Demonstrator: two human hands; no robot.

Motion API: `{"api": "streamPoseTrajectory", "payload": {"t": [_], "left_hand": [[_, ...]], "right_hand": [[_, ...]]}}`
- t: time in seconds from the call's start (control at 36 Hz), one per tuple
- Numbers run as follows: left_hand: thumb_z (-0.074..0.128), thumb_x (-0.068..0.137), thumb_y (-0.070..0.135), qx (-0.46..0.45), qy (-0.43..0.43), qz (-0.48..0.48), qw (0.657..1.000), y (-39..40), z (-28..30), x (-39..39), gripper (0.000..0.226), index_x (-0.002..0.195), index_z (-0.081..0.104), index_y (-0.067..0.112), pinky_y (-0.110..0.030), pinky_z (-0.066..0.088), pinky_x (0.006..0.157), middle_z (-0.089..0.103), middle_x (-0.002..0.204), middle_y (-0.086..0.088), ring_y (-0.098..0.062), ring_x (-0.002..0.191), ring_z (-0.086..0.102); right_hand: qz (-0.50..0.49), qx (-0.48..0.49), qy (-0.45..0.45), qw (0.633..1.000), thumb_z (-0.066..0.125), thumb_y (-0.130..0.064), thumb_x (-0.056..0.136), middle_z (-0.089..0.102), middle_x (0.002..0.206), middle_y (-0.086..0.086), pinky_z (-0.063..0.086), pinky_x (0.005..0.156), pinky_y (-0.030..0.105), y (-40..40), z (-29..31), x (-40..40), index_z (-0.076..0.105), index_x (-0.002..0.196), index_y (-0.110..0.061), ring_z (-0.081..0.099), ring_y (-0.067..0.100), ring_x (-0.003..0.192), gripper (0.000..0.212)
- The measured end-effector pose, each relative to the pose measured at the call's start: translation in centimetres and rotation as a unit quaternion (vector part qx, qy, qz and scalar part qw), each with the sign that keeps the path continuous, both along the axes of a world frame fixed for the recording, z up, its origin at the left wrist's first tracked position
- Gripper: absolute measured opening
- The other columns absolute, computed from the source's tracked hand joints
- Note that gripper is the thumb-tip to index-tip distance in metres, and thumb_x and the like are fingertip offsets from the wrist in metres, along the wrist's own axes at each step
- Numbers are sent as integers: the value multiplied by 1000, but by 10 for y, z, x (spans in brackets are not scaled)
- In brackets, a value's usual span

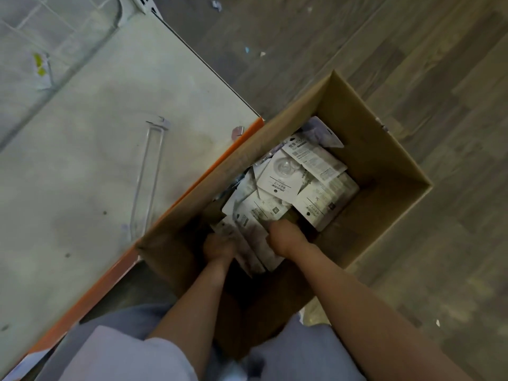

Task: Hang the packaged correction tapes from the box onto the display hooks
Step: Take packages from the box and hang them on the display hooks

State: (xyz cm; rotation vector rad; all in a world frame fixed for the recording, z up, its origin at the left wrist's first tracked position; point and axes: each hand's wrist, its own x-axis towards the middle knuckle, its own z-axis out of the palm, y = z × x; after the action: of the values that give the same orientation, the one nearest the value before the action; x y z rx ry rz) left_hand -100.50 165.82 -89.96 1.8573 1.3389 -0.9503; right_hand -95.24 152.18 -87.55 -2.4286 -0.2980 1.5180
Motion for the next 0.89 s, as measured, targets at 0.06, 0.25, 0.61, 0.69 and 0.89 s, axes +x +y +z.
{"api": "streamPoseTrajectory", "payload": {"t": [0.06, 0.25, 0.61, 0.69, 0.89], "left_hand": [[53, 96, 19, 2, -27, -15, 1000, -5, 22, 0, 27, 112, 63, 0, -31, 45, 81, 63, 117, -19, -35, 110, 58], [62, 91, 24, 27, -120, -16, 992, -22, 132, 4, 32, 118, 58, 7, -29, 47, 83, 63, 117, -12, -28, 109, 61], [67, 85, 25, -9, -179, -58, 982, -36, 360, 37, 10, 86, 57, 23, -31, 52, 79, 65, 90, 2, -15, 84, 62], [66, 84, 24, -42, -185, -35, 981, -33, 404, 46, 10, 79, 58, 24, -33, 54, 73, 68, 84, -1, -15, 76, 65], [66, 85, 44, -85, -208, 23, 974, -3, 490, 56, 36, 98, 58, 11, -26, 52, 66, 66, 95, -6, -14, 81, 63]], "right_hand": [[-16, -2, -18, 1000, 41, -9, 96, 57, 127, 17, 47, 80, 33, -1, 19, -3, 50, 131, -8, 57, 34, 112, 36], [-119, -29, -82, 989, 40, -6, 97, 46, 132, 17, 44, 91, 37, -10, 120, -16, 37, 132, -4, 44, 31, 122, 35], [-219, 144, -66, 963, 47, -16, 97, 49, 89, 0, 36, 66, 25, -9, 336, -9, 40, 95, -14, 48, 17, 80, 8], [-247, 174, -55, 952, 48, -14, 96, 50, 88, -3, 36, 62, 21, -2, 376, -7, 39, 93, -18, 52, 17, 83, 11], [-397, 259, 0, 881, 58, -26, 93, 58, 87, -3, 40, 55, 9, 21, 457, -3, 43, 88, -24, 56, 0, 70, 17]]}}
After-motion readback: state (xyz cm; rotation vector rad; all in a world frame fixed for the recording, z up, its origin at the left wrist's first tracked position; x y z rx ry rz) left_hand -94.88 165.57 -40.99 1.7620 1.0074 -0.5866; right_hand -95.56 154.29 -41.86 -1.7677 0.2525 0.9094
